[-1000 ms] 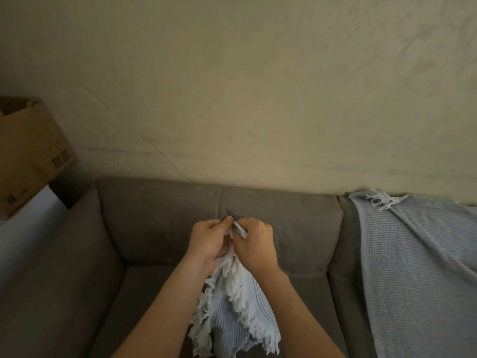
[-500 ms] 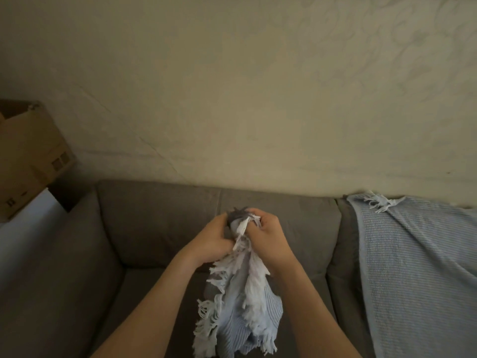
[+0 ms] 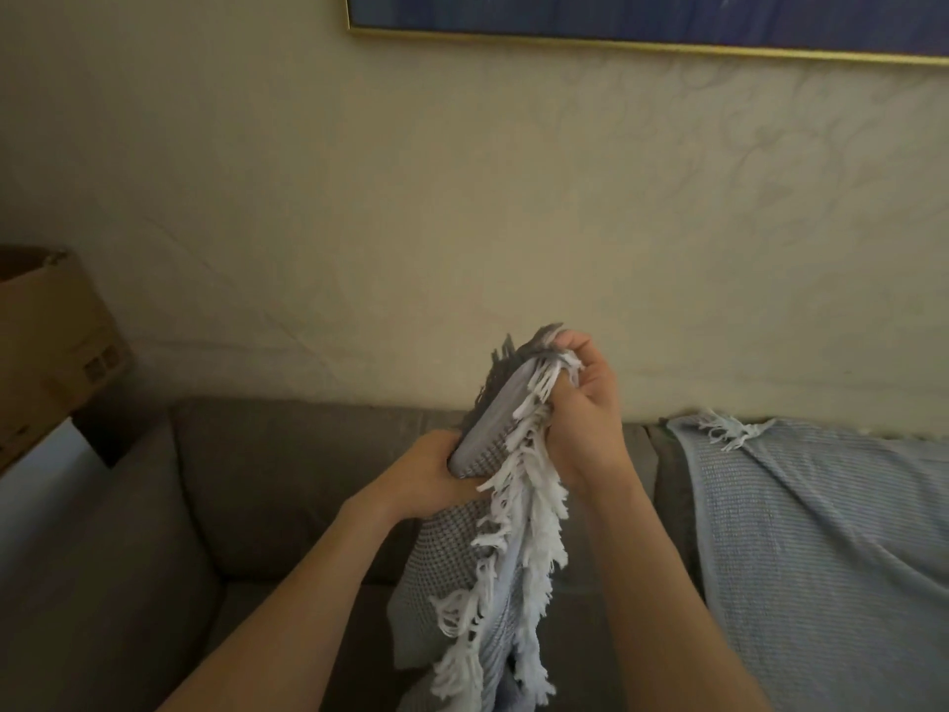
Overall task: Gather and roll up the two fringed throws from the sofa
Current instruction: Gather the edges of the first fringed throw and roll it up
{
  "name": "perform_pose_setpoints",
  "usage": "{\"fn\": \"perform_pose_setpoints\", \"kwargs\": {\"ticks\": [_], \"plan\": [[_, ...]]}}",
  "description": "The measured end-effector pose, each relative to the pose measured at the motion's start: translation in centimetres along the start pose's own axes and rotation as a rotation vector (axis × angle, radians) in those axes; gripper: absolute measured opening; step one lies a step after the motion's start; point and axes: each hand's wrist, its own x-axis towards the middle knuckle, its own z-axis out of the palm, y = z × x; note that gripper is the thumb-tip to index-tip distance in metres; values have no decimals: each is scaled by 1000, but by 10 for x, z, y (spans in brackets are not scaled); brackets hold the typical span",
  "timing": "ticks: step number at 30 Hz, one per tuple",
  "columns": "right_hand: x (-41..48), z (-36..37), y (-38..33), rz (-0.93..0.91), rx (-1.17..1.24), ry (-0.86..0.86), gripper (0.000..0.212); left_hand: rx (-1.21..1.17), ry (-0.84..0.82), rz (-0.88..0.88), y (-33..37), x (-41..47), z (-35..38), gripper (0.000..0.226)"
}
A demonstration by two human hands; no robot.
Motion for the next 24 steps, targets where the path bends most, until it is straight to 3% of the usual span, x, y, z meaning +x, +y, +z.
{"fn": "perform_pose_setpoints", "kwargs": {"ticks": [5,9,15,20,22,24], "plan": [[11,0,-22,-52,128,111,45,111,32,-6,-16,-2,-4,42],[19,-8,-28,-104,148,255,49,87,228,-39,-35,-11,-8,36],[18,-11,-15,-184,-162,425,49,110,709,14,-24,-14,-17,22],[13,-9,-12,-290,-428,494,49,296,902,66,-17,-18,-30,28],[9,-8,-10,-321,-452,529,47,366,912,102,-25,-25,-33,31],[4,-9,-5,-303,-451,558,48,417,745,59,-40,-30,-35,38]]}}
